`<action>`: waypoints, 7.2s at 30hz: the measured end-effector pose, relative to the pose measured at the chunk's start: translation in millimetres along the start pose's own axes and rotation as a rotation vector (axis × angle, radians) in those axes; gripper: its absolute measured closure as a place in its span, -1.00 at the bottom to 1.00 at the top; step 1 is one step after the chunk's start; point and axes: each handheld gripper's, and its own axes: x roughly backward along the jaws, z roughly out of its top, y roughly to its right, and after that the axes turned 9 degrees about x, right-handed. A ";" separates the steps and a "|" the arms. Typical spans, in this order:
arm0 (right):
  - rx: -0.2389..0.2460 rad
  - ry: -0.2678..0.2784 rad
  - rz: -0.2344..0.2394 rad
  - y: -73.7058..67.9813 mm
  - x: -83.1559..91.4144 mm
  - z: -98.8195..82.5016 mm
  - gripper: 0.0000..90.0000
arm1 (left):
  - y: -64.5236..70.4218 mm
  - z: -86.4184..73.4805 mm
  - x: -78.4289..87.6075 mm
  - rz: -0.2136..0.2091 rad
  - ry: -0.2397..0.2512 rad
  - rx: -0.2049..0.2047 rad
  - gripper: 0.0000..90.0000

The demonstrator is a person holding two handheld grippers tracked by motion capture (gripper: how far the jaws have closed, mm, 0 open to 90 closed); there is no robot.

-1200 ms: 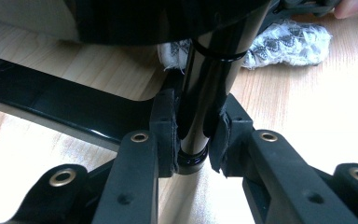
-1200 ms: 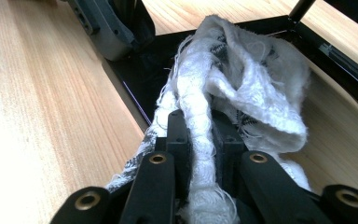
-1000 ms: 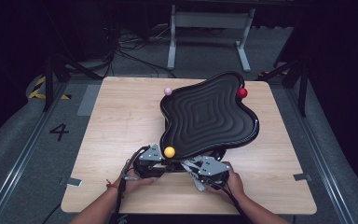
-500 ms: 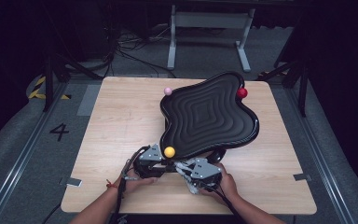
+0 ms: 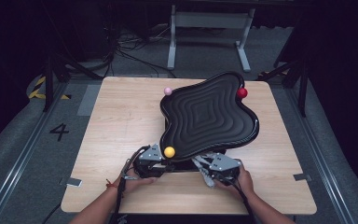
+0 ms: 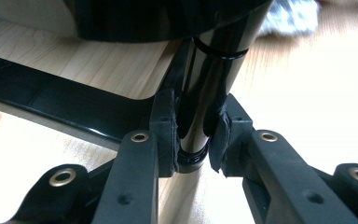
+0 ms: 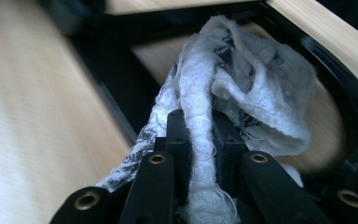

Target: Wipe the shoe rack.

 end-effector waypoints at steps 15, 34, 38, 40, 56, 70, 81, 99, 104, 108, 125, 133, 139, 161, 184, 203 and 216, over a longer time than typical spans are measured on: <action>-0.125 -0.031 -0.101 54.9 -1.0 -29.9 0.78 | -0.4 0.2 0.1 -0.005 -0.003 0.000 0.62; -0.210 -0.042 -0.173 75.7 -1.2 -38.0 0.78 | -0.1 0.0 -0.2 -0.002 0.001 -0.004 0.62; -0.223 -0.048 -0.161 74.6 6.4 -41.7 0.78 | -0.2 0.0 -0.1 0.000 0.003 0.001 0.62; -0.227 -0.044 -0.164 71.1 10.0 -42.5 0.78 | -0.1 0.0 -0.1 0.002 0.004 0.003 0.62; -0.090 -0.044 -0.082 26.2 10.5 -22.2 0.78 | 0.3 -0.2 -0.2 0.006 0.004 0.002 0.62; -0.017 0.012 0.055 -21.9 -14.1 22.7 0.78 | 0.3 0.0 -0.1 0.008 0.001 -0.002 0.62; 0.051 0.036 0.112 -38.2 -19.6 32.9 0.77 | 0.2 0.1 -0.2 0.008 0.001 -0.004 0.62; 0.006 -0.007 -0.004 3.8 4.1 -3.8 0.77 | 0.1 0.1 -0.2 0.008 0.001 -0.004 0.62; -0.069 -0.026 -0.067 32.6 6.5 -22.3 0.78 | 0.1 0.1 -0.2 0.008 0.001 -0.003 0.62; -0.168 -0.023 -0.073 46.4 7.5 -32.7 0.78 | 0.2 0.1 -0.5 0.006 0.005 0.002 0.62; -0.214 -0.045 -0.196 82.2 4.7 -45.6 0.78 | 0.0 0.1 -0.4 0.003 0.004 0.004 0.62; -0.224 -0.055 -0.202 83.7 5.4 -47.0 0.78 | 0.1 0.1 -0.5 0.003 0.004 0.006 0.62; -0.211 -0.043 -0.168 73.2 9.2 -43.6 0.79 | 0.4 0.1 -0.4 0.009 0.002 0.002 0.62; -0.060 0.006 0.038 -2.4 4.3 -1.8 0.78 | 1.6 -0.1 -0.2 0.017 -0.002 0.003 0.62; 0.005 -0.002 0.047 -9.4 6.7 -2.4 0.78 | 7.9 0.5 -3.0 0.039 -0.004 -0.051 0.63; -0.105 -0.107 -0.132 46.1 5.7 -37.8 0.79 | 12.8 2.4 -7.2 0.040 -0.004 -0.063 0.64; -0.093 -0.105 -0.092 40.0 7.5 -33.9 0.79 | 15.7 3.2 -10.1 0.044 0.002 -0.056 0.64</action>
